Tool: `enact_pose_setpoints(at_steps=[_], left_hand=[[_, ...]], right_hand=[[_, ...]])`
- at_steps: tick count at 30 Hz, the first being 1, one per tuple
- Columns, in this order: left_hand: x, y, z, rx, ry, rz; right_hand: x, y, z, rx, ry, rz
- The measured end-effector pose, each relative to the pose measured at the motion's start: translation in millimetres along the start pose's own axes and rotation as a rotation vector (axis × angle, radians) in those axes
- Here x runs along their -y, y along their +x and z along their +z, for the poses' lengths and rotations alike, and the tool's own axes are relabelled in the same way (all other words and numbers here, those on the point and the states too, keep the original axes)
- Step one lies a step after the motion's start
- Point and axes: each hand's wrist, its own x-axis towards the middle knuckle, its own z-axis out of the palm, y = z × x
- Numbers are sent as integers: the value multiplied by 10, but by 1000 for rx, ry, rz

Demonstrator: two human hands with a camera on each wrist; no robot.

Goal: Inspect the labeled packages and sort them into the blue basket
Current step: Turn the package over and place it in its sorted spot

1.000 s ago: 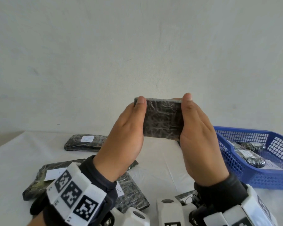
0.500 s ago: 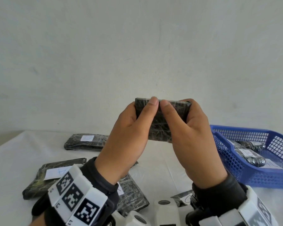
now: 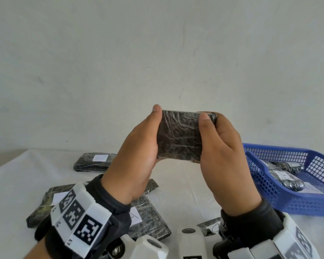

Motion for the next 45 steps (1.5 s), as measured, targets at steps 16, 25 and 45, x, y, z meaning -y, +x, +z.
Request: enact_pose_setpoints(at_steps=[16, 25, 45], left_hand=[[22, -9, 16, -43, 20, -16], [-27, -9, 24, -13, -76, 18], [-76, -62, 72, 34, -78, 214]], right_hand=[[-80, 25, 17, -154, -238, -179], [-94, 23, 4, -217, -106, -187], [-118, 45, 12, -58, 85, -155]])
